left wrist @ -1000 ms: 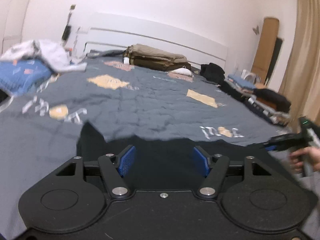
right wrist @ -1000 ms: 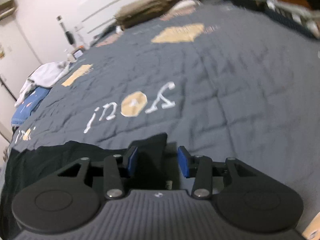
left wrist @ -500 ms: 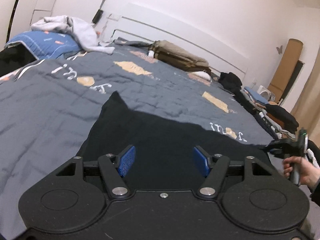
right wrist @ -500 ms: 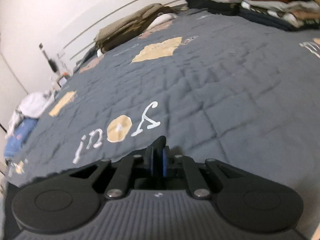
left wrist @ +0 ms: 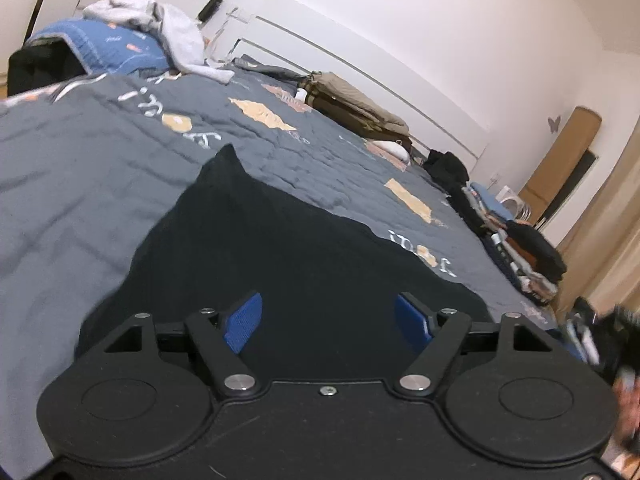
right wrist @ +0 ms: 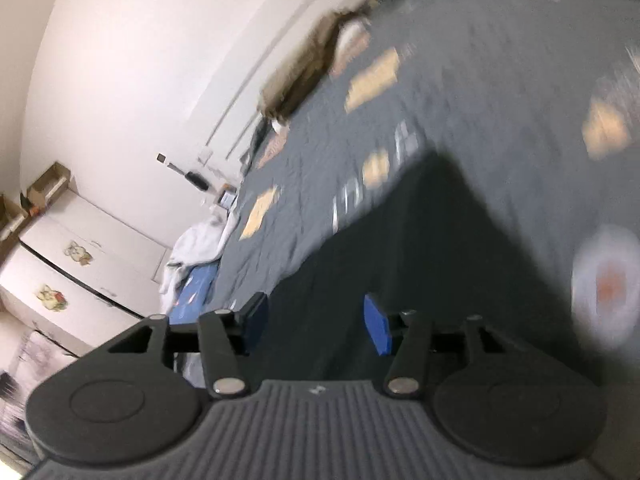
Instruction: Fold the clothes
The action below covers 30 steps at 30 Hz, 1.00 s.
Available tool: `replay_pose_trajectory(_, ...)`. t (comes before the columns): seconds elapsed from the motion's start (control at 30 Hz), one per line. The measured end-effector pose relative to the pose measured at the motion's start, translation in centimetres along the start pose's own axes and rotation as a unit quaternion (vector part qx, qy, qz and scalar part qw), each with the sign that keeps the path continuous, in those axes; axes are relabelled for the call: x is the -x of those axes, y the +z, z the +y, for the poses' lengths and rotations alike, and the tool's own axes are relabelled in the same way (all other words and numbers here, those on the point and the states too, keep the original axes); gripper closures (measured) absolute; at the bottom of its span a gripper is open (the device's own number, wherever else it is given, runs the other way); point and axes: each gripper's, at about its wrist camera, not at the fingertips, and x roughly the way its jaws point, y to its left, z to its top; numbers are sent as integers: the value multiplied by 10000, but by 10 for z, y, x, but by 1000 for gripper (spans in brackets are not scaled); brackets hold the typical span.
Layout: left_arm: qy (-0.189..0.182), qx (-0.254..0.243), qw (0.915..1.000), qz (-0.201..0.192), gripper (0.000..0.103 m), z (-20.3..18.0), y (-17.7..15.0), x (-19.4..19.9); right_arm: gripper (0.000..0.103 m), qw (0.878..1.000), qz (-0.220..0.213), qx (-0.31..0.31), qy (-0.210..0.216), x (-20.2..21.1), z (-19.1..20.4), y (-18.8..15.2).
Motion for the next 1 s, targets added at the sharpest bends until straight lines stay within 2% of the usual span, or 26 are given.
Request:
replay_pose_trajectory(0.2,25,1088,9940,94,29,25,-30,22,50,9971,11,-752,-66,22,-33,-75)
replay_pose_trajectory(0.33,95,1756,9843,124,29,43,-48,34,50,9930,-73,-1142,-283,25,-62,-97)
replay_pose_trajectory(0.57,222,2281,9732,183,29,64,-52,23,49,9912,-259,-1284,-174,7,-77,-97)
replay_pose_trajectory(0.63,297,2266,9733,199,29,67,-54,14,49,9905,-188,-1357,-145,-3,-79,-97)
replay_pose_trajectory(0.8,346,2195,9750,93,29,70,-50,-2,48,9918,-343,-1227,-75,-19,-77,-91)
replay_pose_trajectory(1.0,371,2224,9742,-14,30,79,-42,-18,50,9900,-707,-1219,-95,-8,-79,-80)
